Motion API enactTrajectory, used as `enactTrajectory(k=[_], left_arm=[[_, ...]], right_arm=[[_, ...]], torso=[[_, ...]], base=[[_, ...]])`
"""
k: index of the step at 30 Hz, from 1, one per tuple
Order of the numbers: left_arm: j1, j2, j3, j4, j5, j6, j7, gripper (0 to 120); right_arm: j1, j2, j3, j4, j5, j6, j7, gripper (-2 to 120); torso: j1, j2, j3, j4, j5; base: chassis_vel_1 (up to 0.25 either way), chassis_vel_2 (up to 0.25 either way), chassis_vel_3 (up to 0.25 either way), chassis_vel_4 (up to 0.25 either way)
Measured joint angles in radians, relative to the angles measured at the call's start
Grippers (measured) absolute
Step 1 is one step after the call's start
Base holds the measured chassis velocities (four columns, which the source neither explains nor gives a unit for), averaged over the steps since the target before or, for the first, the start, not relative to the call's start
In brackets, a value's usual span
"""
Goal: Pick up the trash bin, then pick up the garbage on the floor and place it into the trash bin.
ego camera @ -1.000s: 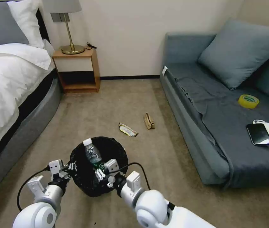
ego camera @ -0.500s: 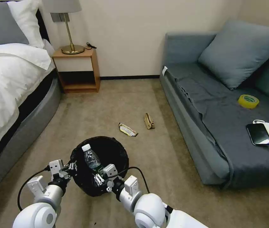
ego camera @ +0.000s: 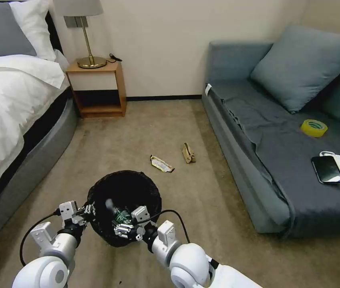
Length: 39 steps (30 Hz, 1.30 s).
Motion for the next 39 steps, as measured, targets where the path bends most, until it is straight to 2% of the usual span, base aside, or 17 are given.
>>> enactTrajectory(k=[4,8,9,12,19,32,39], left_arm=[[0.000,0.000,-0.004,-0.002,-0.002,0.001,0.000,5],[0.000,0.001,-0.010,-0.003,-0.002,0.001,-0.001,5],[0.000,0.000,-0.014,-0.002,-0.002,0.000,-0.001,5],[0.000,0.000,-0.020,0.000,-0.002,-0.001,-0.001,5],[-0.003,-0.001,-0.027,-0.001,-0.003,-0.001,-0.002,5],[-0.008,0.004,-0.066,-0.010,-0.014,-0.001,-0.003,5],[-0.008,0.015,-0.086,-0.012,-0.027,-0.001,-0.003,5]], right_arm=[[-0.009,0.009,0.021,0.008,-0.026,0.012,0.000,99],[-0.028,0.012,0.071,0.025,-0.111,0.041,0.000,100],[-0.051,0.006,0.113,0.041,-0.180,0.064,0.000,100],[-0.103,-0.005,0.193,0.066,-0.279,0.104,-0.004,100],[-0.221,-0.004,0.328,0.117,-0.391,0.159,-0.003,100],[-0.518,0.096,0.638,0.222,-0.539,0.203,0.028,100],[-0.614,0.145,0.710,0.224,-0.600,0.261,0.022,100]], torso=[[0.000,0.000,0.000,0.0000,0.0001],[0.000,0.000,0.000,0.0000,0.0001],[0.000,0.000,0.000,0.0000,0.0001],[0.000,0.000,0.000,0.0000,0.0001],[0.000,0.000,0.000,-0.0001,0.0001],[0.000,0.000,0.000,-0.0001,0.0000],[0.000,0.000,0.000,-0.0001,0.0000]], base=[[0.000,0.000,0.000,0.000],[0.000,0.000,0.000,0.000],[0.000,0.000,0.000,0.000],[0.000,0.000,0.000,0.000],[0.000,0.000,0.000,0.000],[0.000,0.000,0.000,0.000],[0.000,0.000,0.000,0.000]])
